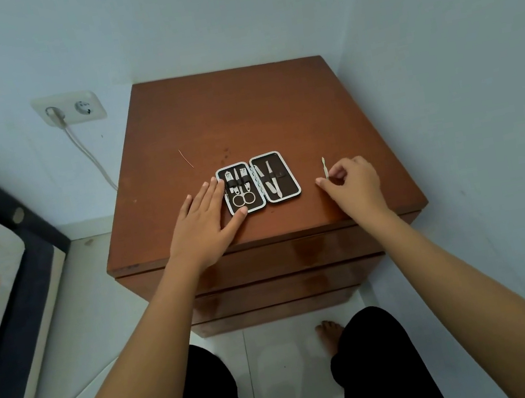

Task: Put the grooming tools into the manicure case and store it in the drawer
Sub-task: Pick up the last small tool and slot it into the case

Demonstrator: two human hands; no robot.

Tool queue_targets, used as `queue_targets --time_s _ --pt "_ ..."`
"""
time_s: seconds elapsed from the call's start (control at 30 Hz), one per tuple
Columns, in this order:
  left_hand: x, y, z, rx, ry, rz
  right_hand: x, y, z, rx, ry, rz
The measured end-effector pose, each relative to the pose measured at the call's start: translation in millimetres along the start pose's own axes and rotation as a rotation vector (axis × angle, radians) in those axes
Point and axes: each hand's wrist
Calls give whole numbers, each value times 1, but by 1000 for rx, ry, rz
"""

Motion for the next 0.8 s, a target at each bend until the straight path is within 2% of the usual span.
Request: queue_targets --time_s 0.27,0.43,0.6,0.67,0.8 --pt "0 1 1 -2 -6 1 -5 -2 4 -64 134 -24" --pt "0 2 2 3 -1 -7 -10 -3 3 -65 136 3" --pt "0 1 1 5 -5 -6 -13 0 10 -200 71 53" --pt "0 1 1 5 -5 -8 -16 -1 12 -128 46 65" --pt "0 -1 0 -5 -7 -5 -24 3 25 186 21 93"
Point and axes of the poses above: each hand's wrist, its own x-axis towards the middle knuckle, its own y-axis out of the palm, z = x × y, and after that the axes turned 1 degree about -x, right-handed
